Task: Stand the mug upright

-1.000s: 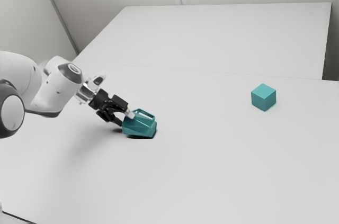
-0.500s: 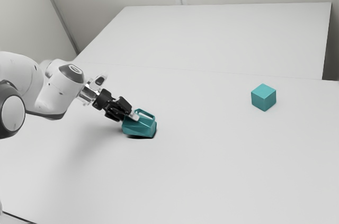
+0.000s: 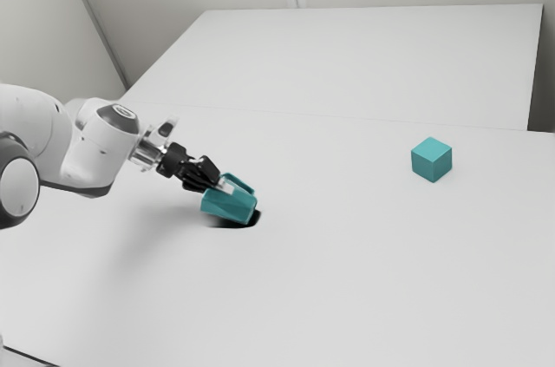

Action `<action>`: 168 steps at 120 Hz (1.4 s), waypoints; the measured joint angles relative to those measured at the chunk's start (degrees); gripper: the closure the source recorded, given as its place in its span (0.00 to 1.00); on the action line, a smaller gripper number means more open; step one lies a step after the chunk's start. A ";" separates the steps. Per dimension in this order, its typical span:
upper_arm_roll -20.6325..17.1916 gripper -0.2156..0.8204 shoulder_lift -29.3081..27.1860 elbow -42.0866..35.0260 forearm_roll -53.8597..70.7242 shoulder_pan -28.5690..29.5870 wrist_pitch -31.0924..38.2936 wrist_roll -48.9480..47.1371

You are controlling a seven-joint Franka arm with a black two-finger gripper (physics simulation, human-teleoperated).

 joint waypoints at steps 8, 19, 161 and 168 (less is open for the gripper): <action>0.00 0.93 -0.37 -0.01 -0.13 -0.07 0.07 0.07; 0.01 0.94 -1.08 -0.01 -0.03 -0.07 0.12 0.16; 0.16 0.97 -10.22 -0.30 52.07 -10.17 9.93 -14.36; 0.17 0.97 -10.25 -0.77 53.13 -10.57 10.17 -15.76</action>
